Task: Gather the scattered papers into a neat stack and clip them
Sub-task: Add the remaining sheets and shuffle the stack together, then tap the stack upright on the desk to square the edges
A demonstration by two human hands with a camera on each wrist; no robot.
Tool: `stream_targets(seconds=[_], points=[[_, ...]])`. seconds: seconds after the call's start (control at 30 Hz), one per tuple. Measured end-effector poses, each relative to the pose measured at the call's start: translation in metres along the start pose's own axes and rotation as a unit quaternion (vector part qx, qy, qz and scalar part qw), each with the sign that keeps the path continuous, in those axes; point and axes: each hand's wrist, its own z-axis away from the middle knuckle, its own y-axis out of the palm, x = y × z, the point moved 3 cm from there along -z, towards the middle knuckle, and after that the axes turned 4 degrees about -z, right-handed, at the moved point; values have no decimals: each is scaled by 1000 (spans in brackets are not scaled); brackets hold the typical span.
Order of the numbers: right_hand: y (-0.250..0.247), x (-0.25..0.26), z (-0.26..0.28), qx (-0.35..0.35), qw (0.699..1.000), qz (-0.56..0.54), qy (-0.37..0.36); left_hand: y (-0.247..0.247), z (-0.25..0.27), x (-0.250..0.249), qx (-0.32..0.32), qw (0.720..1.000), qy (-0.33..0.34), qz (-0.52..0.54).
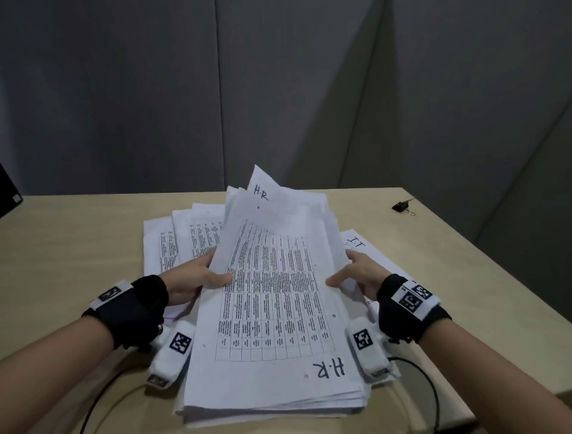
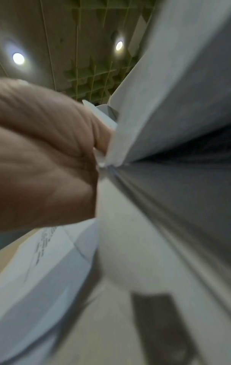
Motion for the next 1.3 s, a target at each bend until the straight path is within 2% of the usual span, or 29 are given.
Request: stream_targets(seconds=[0.13, 0.23, 0.33, 0.4, 0.47, 0.6, 0.67, 0.73, 0.8, 0.87, 0.93, 0.97, 1.03, 1.13, 1.3], points=[[8, 16, 25, 11, 993, -48, -109, -9, 6, 7, -20, 997, 48, 65], [27, 35, 43, 32, 985, -43, -165, -13, 15, 5, -46, 992, 83, 85], [39, 57, 59, 22, 976, -22, -213, -11, 34, -16, -59, 985, 126, 97], [43, 80, 76, 8, 963, -28, -270, -8, 55, -42, -73, 976, 182, 93], [48, 109, 94, -11, 934, -45, -354, -3, 78, -72, -100, 963, 242, 67], [59, 156, 123, -107, 837, -50, -535, 14, 116, -129, -219, 914, 341, 5], [62, 164, 132, -151, 789, -69, -591, 19, 127, -142, -258, 889, 378, -3], [64, 161, 133, -174, 770, -86, -607, 21, 131, -142, -279, 876, 392, -12], [67, 144, 122, -154, 792, -98, -583, 19, 127, -128, -295, 879, 371, -38], [70, 115, 99, -91, 858, -113, -493, 10, 123, -107, -320, 880, 344, -72], [74, 84, 77, 6, 924, -102, -367, -3, 119, -91, -337, 876, 332, -89], [74, 74, 69, 37, 939, -90, -329, -11, 119, -86, -342, 876, 329, -91], [67, 71, 61, 42, 935, -112, -334, -21, 117, -83, -347, 877, 324, -75], [60, 82, 58, -3, 898, -199, -393, -26, 115, -90, -340, 875, 346, -16], [71, 88, 58, -32, 882, -150, -445, -25, 115, -106, -328, 861, 389, 1]])
